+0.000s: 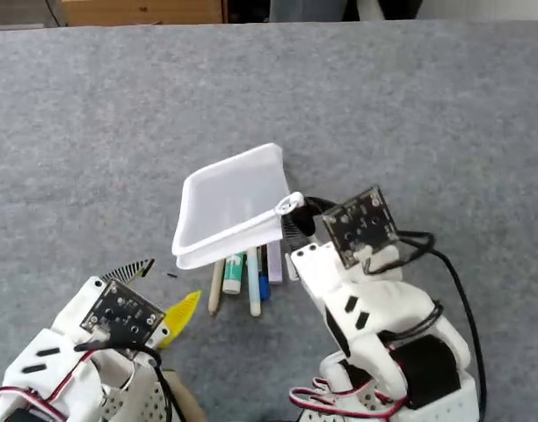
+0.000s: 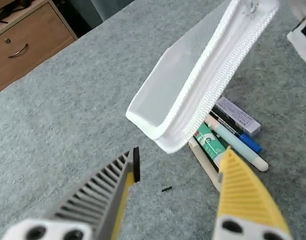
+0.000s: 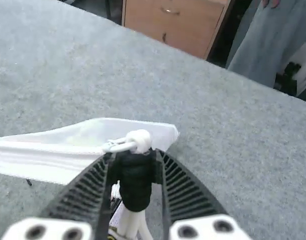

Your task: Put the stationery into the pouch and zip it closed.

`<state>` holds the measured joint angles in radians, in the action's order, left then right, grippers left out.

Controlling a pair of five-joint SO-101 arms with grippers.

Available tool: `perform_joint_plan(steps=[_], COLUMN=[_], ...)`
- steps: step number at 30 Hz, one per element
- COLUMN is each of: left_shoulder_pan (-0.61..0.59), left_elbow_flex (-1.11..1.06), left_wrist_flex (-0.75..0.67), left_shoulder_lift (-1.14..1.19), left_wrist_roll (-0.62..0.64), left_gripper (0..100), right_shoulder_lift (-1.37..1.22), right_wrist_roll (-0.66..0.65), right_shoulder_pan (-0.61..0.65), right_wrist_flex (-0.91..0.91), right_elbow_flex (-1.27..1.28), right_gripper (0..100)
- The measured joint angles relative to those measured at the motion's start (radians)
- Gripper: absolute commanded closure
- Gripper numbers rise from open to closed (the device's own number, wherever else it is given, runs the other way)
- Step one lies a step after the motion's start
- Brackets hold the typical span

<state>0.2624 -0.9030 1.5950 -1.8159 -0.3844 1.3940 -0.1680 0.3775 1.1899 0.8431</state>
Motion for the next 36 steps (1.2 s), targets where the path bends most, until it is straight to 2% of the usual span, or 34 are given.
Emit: perform_joint_plan(steps=[13,19,24,28,31,36], left_shoulder_pan=[0.032,0.129,0.153,0.153,0.153,0.153], left_elbow_flex=[-0.321,-0.345,-0.345,-0.350,-0.408,-0.457], left_wrist_flex=[-0.247,-0.315,-0.318,-0.328,-0.397,-0.471], left_shoulder_lift=[0.000,0.000,0.000,0.000,0.002,0.002], left_wrist_roll=[-0.005,-0.005,-0.006,-0.006,-0.008,-0.008], left_gripper=[73,73,73,80,86,87], right_shoulder_lift=[-0.012,-0.012,-0.012,-0.012,-0.012,-0.014], right_wrist_roll=[0.000,0.000,0.000,0.000,0.000,0.000], right_shoulder_pan=[0.000,0.000,0.000,0.000,0.000,0.000], right_wrist_flex=[0.000,0.000,0.000,0.000,0.000,0.000], right_elbow_flex=[0.000,0.000,0.000,0.000,0.000,0.000], right_gripper=[98.6,98.6,98.6,98.6,98.6,98.6])
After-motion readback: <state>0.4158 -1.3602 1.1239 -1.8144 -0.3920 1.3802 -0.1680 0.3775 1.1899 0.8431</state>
